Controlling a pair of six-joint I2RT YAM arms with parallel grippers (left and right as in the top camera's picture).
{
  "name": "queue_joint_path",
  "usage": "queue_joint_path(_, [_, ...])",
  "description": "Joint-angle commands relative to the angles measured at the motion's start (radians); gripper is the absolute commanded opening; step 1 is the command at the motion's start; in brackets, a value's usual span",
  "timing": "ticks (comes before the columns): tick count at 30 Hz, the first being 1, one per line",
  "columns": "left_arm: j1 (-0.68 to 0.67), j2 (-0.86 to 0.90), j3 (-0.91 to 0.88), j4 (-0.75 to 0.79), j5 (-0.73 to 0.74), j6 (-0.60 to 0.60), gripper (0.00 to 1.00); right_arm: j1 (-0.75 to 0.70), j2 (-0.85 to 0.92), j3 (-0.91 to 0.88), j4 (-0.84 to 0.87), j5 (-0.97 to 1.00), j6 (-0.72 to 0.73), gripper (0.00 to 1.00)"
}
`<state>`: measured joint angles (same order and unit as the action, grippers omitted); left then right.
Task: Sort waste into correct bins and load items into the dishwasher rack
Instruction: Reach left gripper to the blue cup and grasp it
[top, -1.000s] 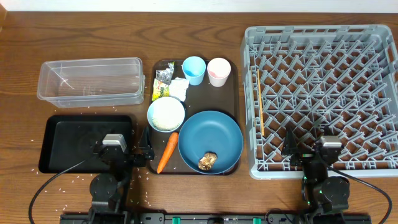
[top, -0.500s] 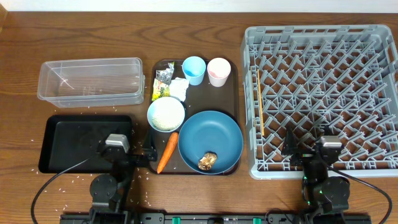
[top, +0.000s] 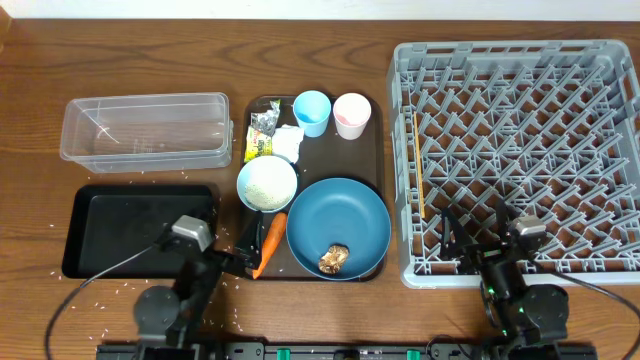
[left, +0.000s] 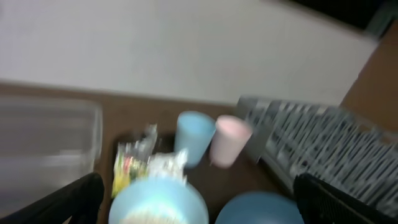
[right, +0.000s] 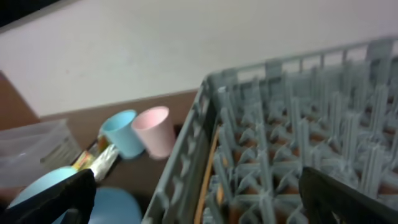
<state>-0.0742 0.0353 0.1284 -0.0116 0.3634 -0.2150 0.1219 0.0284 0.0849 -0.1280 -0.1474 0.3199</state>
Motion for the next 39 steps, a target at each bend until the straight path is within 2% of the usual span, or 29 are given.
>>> queue_joint_path(1, [-0.004, 0.074, 0.13, -0.027, -0.001, -0.019, 0.98, -0.006, 0.047, 0.142, -0.09, -0.042, 0.05, 0.99])
queue_joint_path(8, [-0.004, 0.468, 0.434, -0.231, 0.0, -0.019, 0.98, -0.006, 0.351, 0.482, -0.393, -0.076, 0.003, 0.99])
queue_joint_path(12, [-0.004, 0.73, 0.716, -0.465, -0.001, -0.019, 0.98, -0.006, 0.584, 0.696, -0.573, -0.097, -0.043, 0.99])
queue_joint_path(17, [-0.004, 1.005, 1.062, -0.776, -0.001, -0.017, 0.98, -0.006, 0.85, 0.925, -0.745, -0.17, -0.232, 0.99])
queue_joint_path(20, [-0.004, 1.11, 1.174, -0.862, 0.003, -0.011, 0.98, -0.006, 0.949, 0.993, -0.776, -0.184, -0.245, 0.99])
queue_joint_path(25, [-0.004, 1.178, 1.186, -0.837, 0.092, -0.064, 0.98, -0.006, 1.028, 1.012, -0.773, -0.294, -0.212, 0.99])
queue_joint_path(30, [-0.012, 1.239, 1.186, -0.722, 0.092, -0.12, 0.98, -0.006, 1.049, 1.012, -0.77, -0.26, -0.212, 0.99])
queue_joint_path(36, [-0.088, 1.355, 1.186, -0.579, -0.136, -0.119, 0.99, -0.006, 1.049, 1.012, -0.772, -0.26, -0.212, 0.99])
queue_joint_path(39, [-0.134, 1.447, 1.186, -0.483, -0.182, -0.087, 0.99, -0.006, 1.05, 1.012, -0.784, -0.26, -0.212, 0.99])
